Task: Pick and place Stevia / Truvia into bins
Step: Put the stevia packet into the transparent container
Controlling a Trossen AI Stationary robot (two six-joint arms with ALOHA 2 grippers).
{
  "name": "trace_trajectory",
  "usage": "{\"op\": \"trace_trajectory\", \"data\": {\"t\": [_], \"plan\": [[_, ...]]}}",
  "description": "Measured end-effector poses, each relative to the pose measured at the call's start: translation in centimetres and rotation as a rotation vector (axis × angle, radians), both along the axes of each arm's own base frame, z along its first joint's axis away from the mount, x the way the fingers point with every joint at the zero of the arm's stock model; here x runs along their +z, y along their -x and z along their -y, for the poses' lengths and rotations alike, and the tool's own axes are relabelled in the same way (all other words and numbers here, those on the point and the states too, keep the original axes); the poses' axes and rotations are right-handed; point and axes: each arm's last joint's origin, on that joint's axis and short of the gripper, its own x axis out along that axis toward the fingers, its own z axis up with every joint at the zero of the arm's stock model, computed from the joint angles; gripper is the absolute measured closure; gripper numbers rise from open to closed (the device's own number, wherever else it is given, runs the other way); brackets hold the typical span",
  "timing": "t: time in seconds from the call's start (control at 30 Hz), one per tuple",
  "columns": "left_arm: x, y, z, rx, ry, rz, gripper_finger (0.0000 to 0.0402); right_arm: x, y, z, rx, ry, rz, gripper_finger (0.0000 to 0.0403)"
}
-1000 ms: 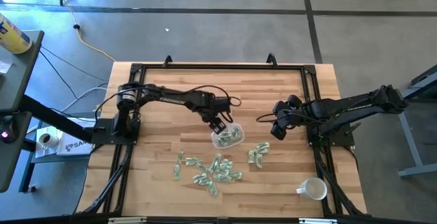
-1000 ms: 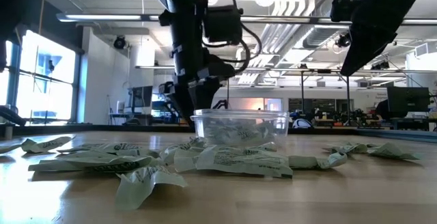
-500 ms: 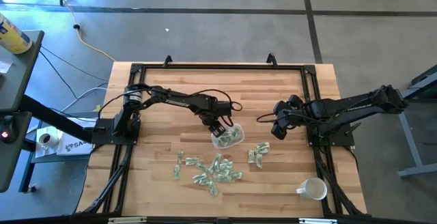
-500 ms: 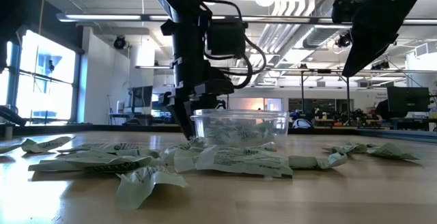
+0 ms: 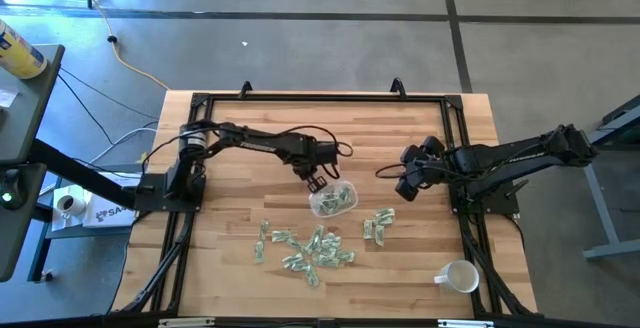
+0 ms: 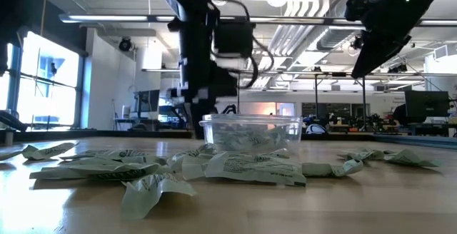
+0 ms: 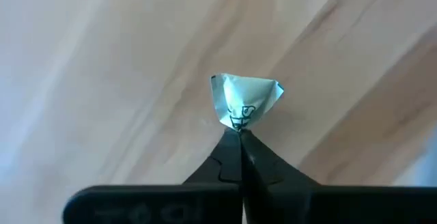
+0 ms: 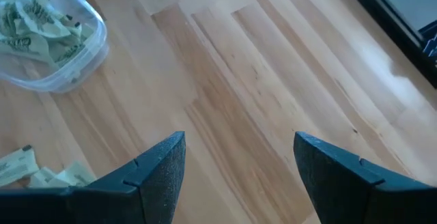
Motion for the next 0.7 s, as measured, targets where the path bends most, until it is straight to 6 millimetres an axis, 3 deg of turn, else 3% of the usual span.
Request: {"op": "trace_trajectory", "data": {"t": [0.13,0.3,0.4,0.5,0.7], "plan": [[3.6,-0.6,1.7,-0.062,0.024,0.097,0.0376,0.0,-0.1,0.0,0.008,-0.003,0.007,0.0141],[6.5,-2.6,4.9,-0.208,0.106,0.278,0.0381,0.0,-0.2,-0.2,0.084,-0.033,-0.021,0.0141],[5.9,-3.7,6.4,-0.232,0.154,0.336,0.0380,-0.1,-0.2,-0.4,0.155,-0.063,-0.045,0.0141],[3.7,-4.3,7.3,-0.215,0.194,0.287,0.0371,-0.2,-0.4,-0.8,0.235,-0.075,-0.058,0.0141],[2.1,-4.0,7.5,-0.199,0.200,0.189,0.0363,-0.9,-1.4,-2.1,0.338,-0.070,-0.077,0.0141]]}}
